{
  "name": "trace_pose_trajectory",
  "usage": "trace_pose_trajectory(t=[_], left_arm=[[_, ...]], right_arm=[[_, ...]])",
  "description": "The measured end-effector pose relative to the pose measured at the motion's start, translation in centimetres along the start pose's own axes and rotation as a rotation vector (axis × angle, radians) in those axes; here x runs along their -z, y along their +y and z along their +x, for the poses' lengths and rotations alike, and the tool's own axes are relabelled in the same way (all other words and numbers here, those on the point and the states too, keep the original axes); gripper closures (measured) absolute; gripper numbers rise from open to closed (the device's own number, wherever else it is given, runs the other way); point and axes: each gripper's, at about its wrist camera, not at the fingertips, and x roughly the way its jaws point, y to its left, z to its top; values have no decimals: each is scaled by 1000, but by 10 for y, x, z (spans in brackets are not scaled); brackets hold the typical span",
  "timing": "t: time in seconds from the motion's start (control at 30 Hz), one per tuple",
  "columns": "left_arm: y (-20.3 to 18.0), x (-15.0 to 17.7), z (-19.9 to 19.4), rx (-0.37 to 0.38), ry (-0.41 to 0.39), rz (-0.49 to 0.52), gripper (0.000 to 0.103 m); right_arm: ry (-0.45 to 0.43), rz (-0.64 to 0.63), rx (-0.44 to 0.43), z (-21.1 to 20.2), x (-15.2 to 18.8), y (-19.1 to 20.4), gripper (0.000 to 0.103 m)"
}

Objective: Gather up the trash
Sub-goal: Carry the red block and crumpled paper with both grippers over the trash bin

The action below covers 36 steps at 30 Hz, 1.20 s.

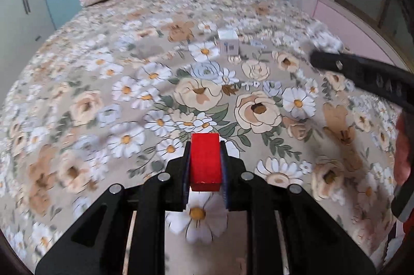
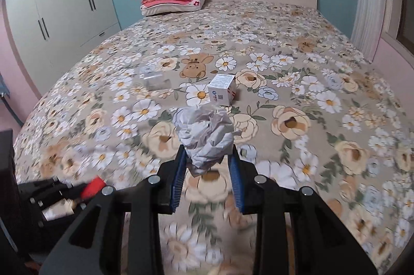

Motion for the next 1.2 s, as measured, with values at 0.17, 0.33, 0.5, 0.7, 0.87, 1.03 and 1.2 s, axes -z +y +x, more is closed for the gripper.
trace_pose_trajectory(t=[0.17, 0.33, 0.5, 0.7, 0.87, 1.03, 1.2], left_arm=[[-7, 7, -62, -53, -38, -1, 83], [-11, 23, -119, -88, -70, -14, 83], [-17, 45, -171, -120, -100, -21, 83], [-25, 73, -228, -150, -143, -24, 83], [-30, 100, -272, -170, -180, -15, 83], [-38, 128, -306, -184, -217, 9, 83], [-44, 160, -331, -182, -246, 33, 83]], right_arm=[[-32, -41, 4, -64, 15, 15, 69], [-65, -72, 6, -119, 31, 26, 69], [-73, -90, 0, -156, 47, 33, 69], [-84, -131, 1, -210, 74, 46, 69], [-100, -160, 2, -250, 100, 55, 69], [-105, -178, -4, -282, 126, 59, 69], [-99, -212, -8, -310, 160, 68, 68]])
